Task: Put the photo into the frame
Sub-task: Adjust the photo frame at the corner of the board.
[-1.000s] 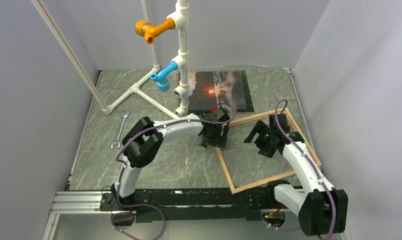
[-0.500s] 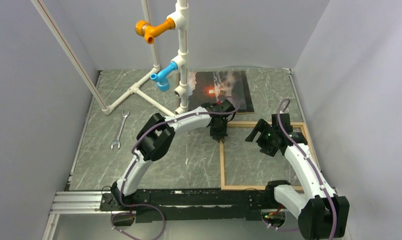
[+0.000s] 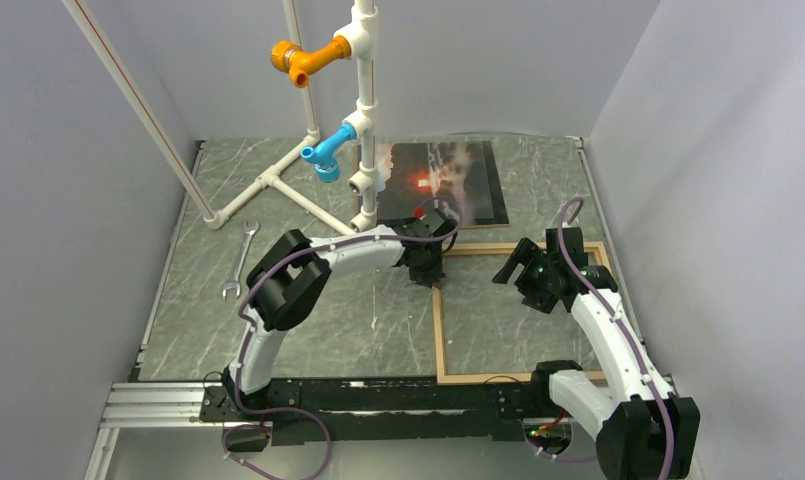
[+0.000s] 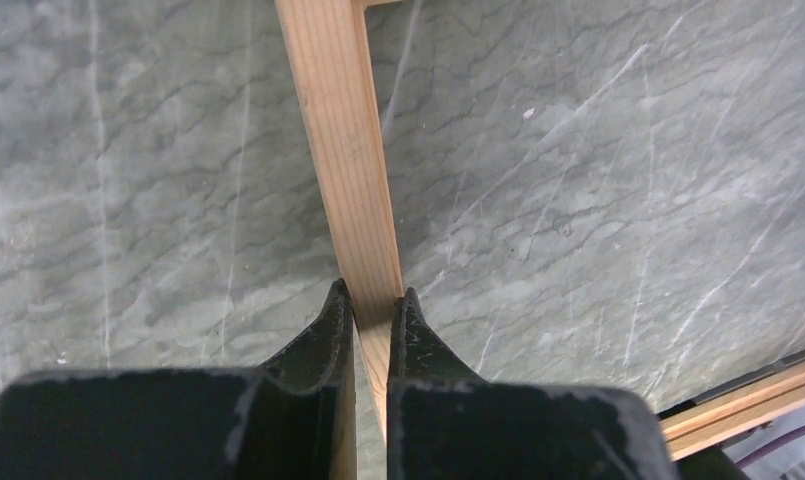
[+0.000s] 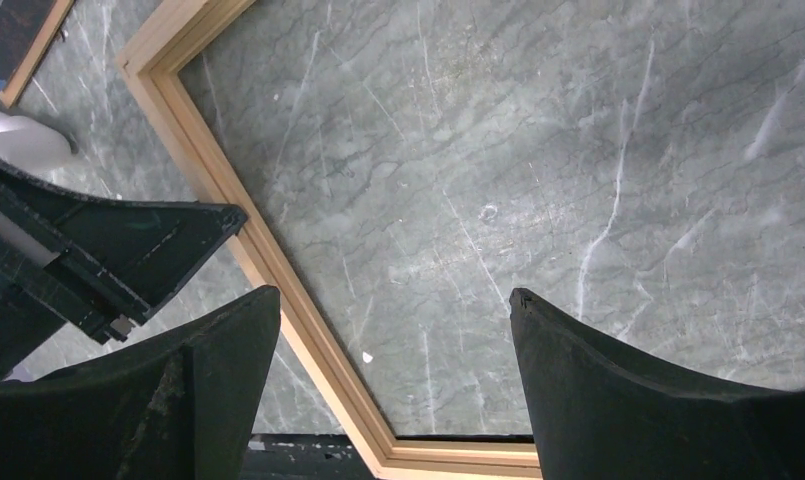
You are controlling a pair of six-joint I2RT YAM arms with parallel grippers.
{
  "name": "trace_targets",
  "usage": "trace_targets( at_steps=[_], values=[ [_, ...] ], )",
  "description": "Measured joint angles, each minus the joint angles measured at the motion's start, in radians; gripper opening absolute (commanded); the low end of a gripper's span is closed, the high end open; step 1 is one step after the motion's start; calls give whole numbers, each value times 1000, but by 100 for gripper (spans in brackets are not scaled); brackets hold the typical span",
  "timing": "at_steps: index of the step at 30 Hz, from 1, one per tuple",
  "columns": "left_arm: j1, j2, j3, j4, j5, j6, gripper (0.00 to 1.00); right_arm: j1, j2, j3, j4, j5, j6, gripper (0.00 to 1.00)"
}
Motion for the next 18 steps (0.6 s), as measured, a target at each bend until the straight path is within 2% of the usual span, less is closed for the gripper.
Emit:
trace_targets(
  at_steps=[6, 18],
  values=[
    [-10, -107, -157, 146, -52, -83, 0, 0, -9, 2, -6, 0, -13, 87],
    [10, -47, -47, 184, -69, -156, 0, 0, -22, 72, -22, 5, -44, 88]
  ],
)
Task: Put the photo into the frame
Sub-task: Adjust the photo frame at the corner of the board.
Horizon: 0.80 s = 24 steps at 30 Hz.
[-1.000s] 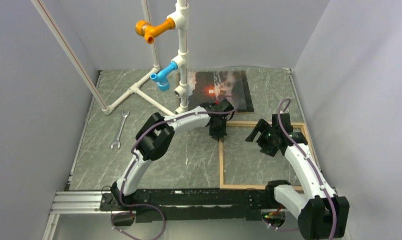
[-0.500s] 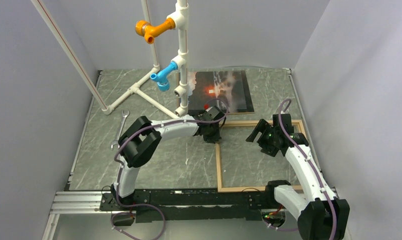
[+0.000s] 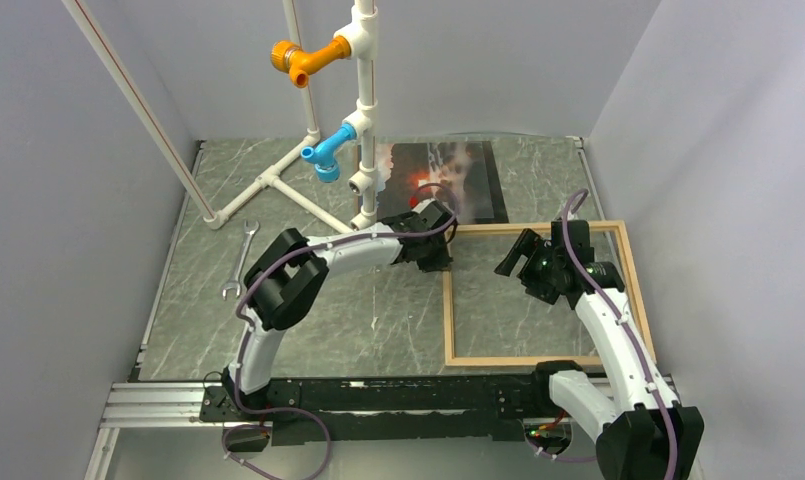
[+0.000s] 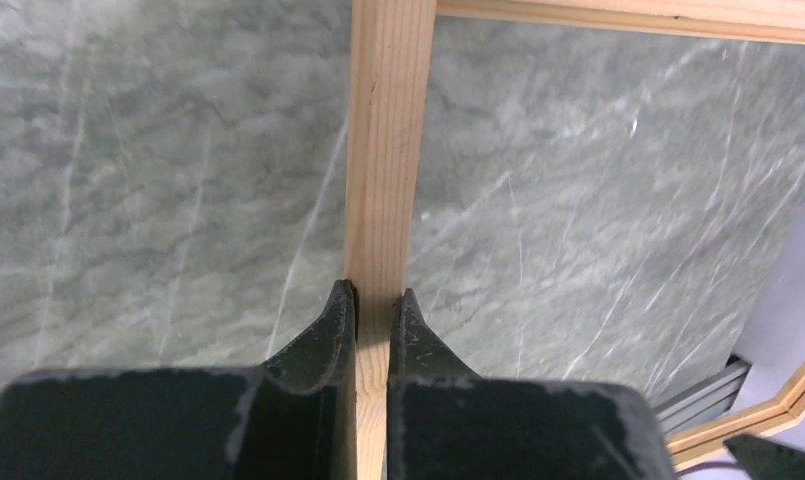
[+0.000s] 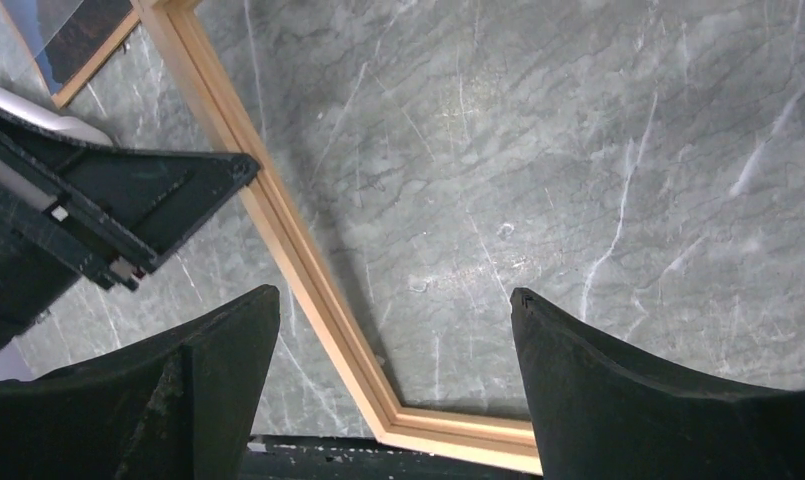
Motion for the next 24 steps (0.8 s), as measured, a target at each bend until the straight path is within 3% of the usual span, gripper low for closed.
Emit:
trace_targets(
  at_steps=[10, 14, 18, 24],
  values=[
    [93, 29, -29, 56, -3, -112, 0, 0, 16, 3, 0, -4, -7, 89],
    [116, 35, -31, 71, -2, -132, 36, -1, 28, 3, 0, -3, -6, 91],
    [117, 51, -23, 111, 45, -123, 61, -1, 36, 3, -1, 1, -5, 91],
    [102, 67, 18, 129, 100, -91, 80, -1, 35, 2, -4, 6, 6, 92]
  ],
)
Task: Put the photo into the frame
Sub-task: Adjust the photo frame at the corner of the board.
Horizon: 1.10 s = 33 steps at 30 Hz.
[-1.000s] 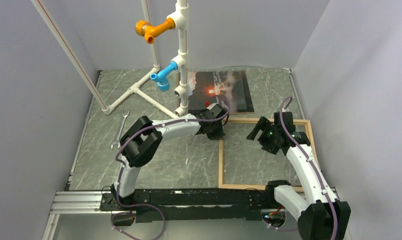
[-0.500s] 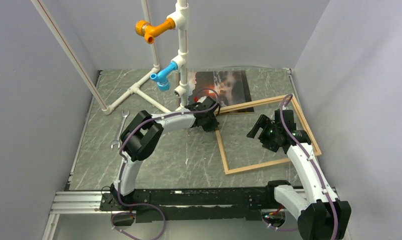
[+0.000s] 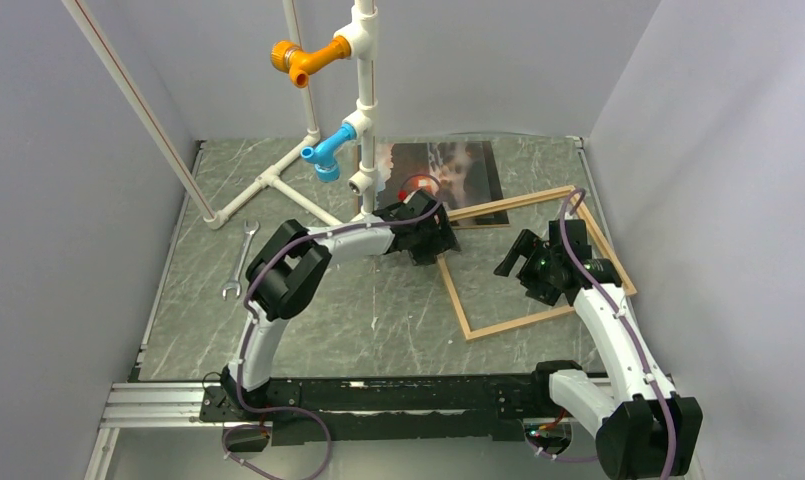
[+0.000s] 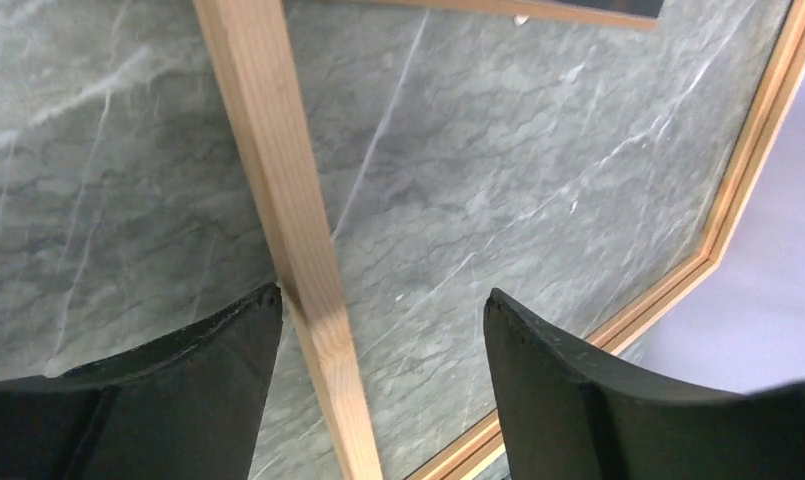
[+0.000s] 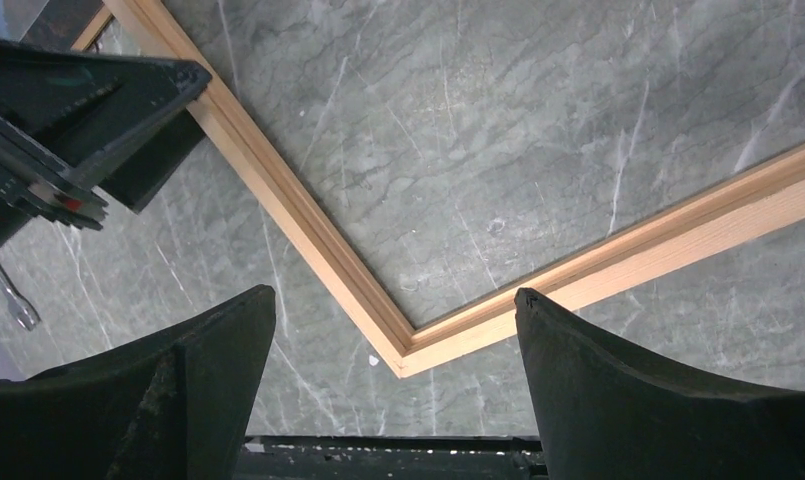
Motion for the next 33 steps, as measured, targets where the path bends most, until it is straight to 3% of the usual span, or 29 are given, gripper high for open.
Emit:
trace_targets(
  at_steps=[5, 10, 20, 33],
  values=[
    [-29, -23, -43, -19, 2, 41, 85, 0, -3, -10, -15, 19, 18, 92],
    [-120, -76, -4, -145, -51, 142, 87, -1, -4, -37, -45, 35, 56, 91],
    [-198, -352, 35, -306, -109, 384, 85, -1, -2, -133, -89, 50, 166, 87],
    [-219, -816, -181, -182, -55, 540, 85, -1, 89, -255, -23, 42, 241, 62]
  ],
)
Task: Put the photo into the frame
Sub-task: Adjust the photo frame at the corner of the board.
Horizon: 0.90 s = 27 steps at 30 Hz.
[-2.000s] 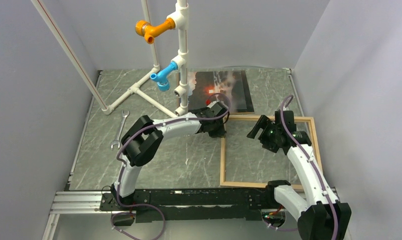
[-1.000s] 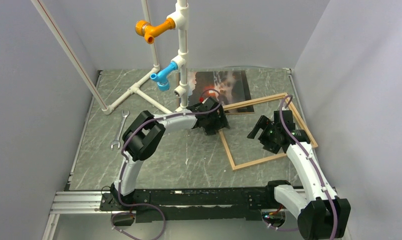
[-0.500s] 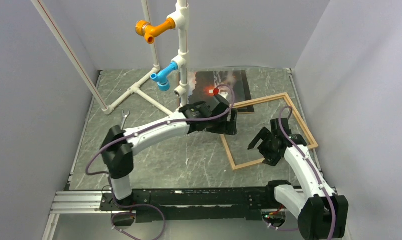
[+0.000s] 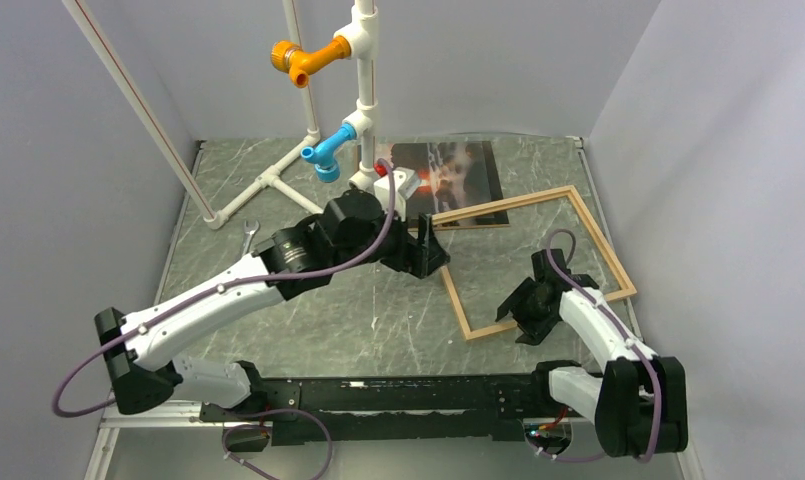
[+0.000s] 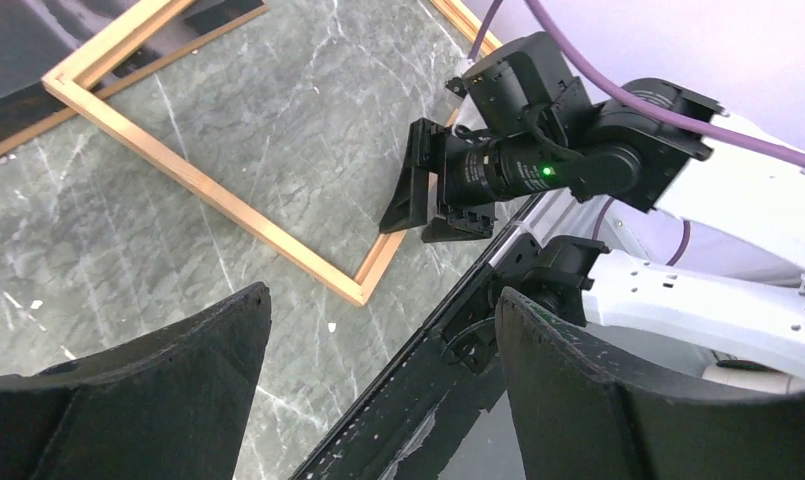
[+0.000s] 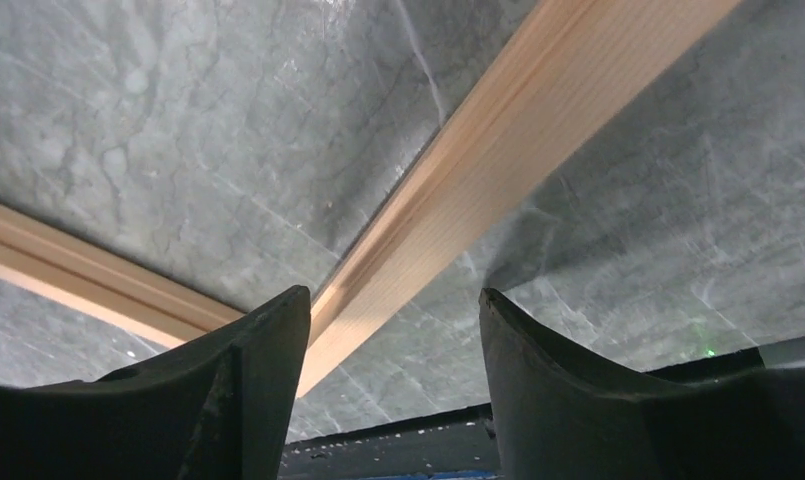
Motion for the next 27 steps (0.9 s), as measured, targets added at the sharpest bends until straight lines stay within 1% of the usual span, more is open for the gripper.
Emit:
trace_targets(
  at_steps=[3, 7, 8, 9, 11, 15, 20, 23, 27],
  values=[
    [0, -51, -22, -3, -16, 19, 85, 0, 54, -1, 35, 0, -1, 56],
    [0, -84, -29, -14, -40, 30, 85, 0, 84, 5, 48, -1, -9, 15],
    [0, -90, -30, -18, -47, 32, 85, 0, 91, 7, 53, -1, -4, 7],
    [0, -95, -31, -21, -50, 35, 85, -3, 93, 8, 56, -5, 9, 2],
    [0, -102, -38, -26, -58, 43, 85, -14, 93, 9, 68, -10, 27, 0],
    [0, -106, -57, -34, -68, 52, 85, 8, 92, 16, 82, -8, -74, 0],
    [0, -103, -59, -53, -69, 63, 85, 4, 89, 39, 53, 39, -98, 0],
    [0, -91, -59, -62, -69, 73, 85, 3, 86, 87, 11, 80, -108, 0],
    [0, -71, -59, -82, -70, 78, 85, 3, 105, 199, -31, 161, -159, 0]
  ],
)
